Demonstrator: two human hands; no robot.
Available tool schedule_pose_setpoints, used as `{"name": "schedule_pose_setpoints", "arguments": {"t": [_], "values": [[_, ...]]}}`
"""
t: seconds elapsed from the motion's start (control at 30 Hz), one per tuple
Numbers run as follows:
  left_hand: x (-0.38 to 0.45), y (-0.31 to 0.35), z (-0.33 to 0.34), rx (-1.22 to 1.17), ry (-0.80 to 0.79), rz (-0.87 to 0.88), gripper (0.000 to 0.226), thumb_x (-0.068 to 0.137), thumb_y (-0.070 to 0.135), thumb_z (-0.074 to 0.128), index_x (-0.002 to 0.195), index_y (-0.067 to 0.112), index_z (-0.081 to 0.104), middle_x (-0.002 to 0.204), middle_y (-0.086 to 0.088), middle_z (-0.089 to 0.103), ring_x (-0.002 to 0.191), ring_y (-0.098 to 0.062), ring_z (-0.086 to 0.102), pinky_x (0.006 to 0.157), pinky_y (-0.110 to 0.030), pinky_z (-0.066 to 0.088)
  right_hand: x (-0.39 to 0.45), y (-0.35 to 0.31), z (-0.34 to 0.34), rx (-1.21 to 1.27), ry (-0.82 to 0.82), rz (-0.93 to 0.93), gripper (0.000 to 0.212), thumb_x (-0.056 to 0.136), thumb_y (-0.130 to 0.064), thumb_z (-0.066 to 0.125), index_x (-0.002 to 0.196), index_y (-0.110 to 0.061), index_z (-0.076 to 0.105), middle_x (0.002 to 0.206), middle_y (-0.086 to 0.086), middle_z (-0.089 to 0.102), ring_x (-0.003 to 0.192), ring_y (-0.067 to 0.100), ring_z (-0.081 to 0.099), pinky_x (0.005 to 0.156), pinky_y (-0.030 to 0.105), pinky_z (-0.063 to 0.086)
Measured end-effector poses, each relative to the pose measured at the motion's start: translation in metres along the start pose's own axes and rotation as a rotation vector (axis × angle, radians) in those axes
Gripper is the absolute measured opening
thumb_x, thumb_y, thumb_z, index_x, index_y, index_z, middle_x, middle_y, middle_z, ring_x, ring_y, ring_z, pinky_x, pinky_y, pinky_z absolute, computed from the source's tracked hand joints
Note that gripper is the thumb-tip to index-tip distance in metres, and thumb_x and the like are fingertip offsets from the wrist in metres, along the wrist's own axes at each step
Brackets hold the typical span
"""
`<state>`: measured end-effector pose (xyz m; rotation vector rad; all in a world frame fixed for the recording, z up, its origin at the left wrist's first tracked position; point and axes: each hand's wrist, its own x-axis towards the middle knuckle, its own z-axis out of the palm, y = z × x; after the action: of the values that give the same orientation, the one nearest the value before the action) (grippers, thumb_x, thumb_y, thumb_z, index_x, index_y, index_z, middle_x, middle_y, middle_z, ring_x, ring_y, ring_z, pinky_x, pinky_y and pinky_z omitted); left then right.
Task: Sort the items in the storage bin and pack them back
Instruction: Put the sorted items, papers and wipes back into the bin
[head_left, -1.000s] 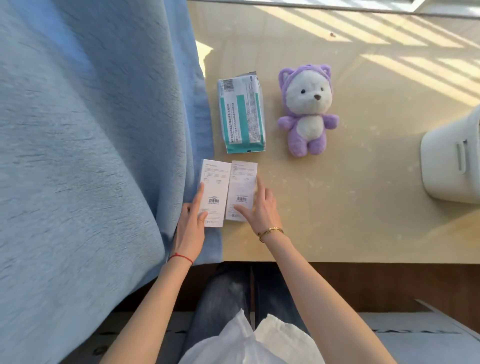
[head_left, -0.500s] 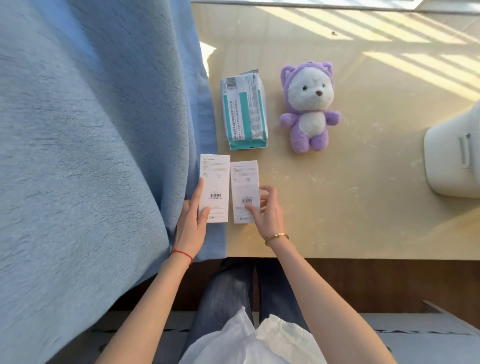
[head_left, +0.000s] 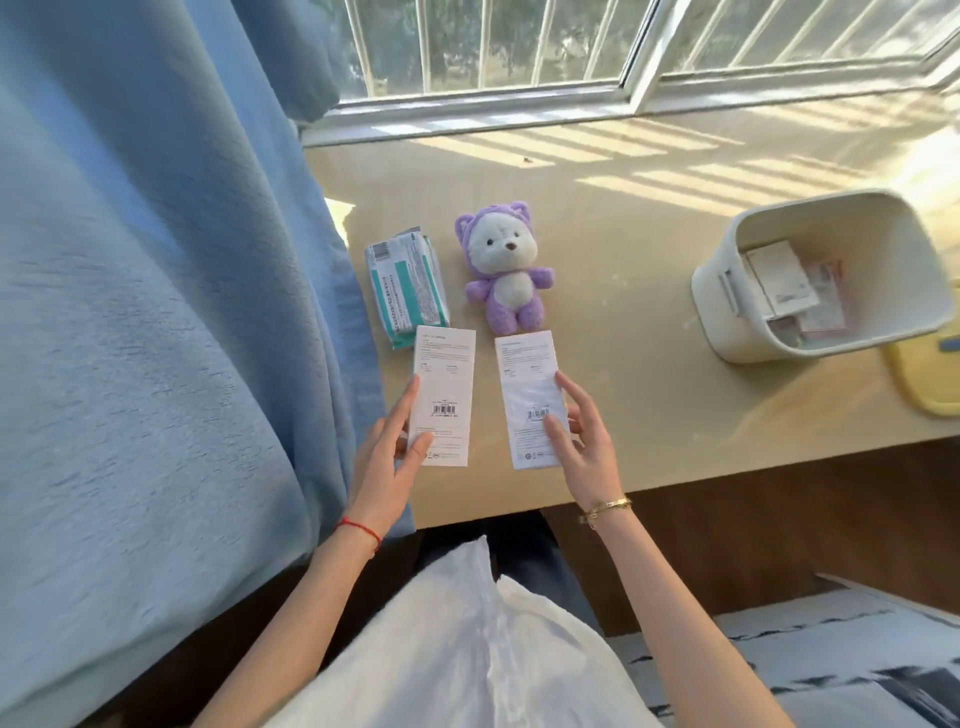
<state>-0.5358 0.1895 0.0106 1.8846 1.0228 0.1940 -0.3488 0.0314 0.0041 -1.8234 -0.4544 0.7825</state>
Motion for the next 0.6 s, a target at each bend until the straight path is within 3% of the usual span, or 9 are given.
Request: {"name": "schedule_pose_setpoints", "arguments": {"t": [0.23, 0.37, 0.6], "values": [[-0.015, 0.084, 0.026, -0.013, -0.047, 0.085, 0.062, 0.095, 0.039, 0.053, 0.144, 0.057, 0.02, 0.118, 0.005, 0.06, 0.092, -0.007, 0.063, 0.072, -0.011, 0.048, -0.041, -0.022, -0.086, 0.054, 0.101, -0.038, 0.045, 0.095, -0.025, 0.057, 0.138, -0.03, 0.044, 0.111, 0.009, 0.063, 0.087, 0.024, 0.068, 0.071, 0.037, 0.06], [-0.021, 0.125, 0.058, -0.018, -0.045, 0.138, 0.063, 0.095, 0.034, 0.056, 0.143, 0.056, 0.023, 0.114, 0.003, 0.062, 0.086, -0.008, 0.064, 0.075, -0.017, 0.052, -0.056, -0.021, -0.144, 0.075, 0.153, -0.053, 0.045, 0.095, -0.029, 0.056, 0.139, -0.032, 0.043, 0.113, 0.004, 0.062, 0.091, 0.021, 0.069, 0.071, 0.033, 0.06], [-0.038, 0.205, 0.148, -0.052, 0.011, 0.151, 0.061, 0.095, 0.028, 0.058, 0.142, 0.052, 0.027, 0.108, 0.004, 0.067, 0.083, -0.007, 0.065, 0.069, -0.006, 0.046, -0.068, -0.007, -0.28, 0.085, 0.149, -0.066, 0.047, 0.094, -0.024, 0.057, 0.138, -0.03, 0.043, 0.115, 0.004, 0.062, 0.096, 0.019, 0.068, 0.072, 0.031, 0.059]]}}
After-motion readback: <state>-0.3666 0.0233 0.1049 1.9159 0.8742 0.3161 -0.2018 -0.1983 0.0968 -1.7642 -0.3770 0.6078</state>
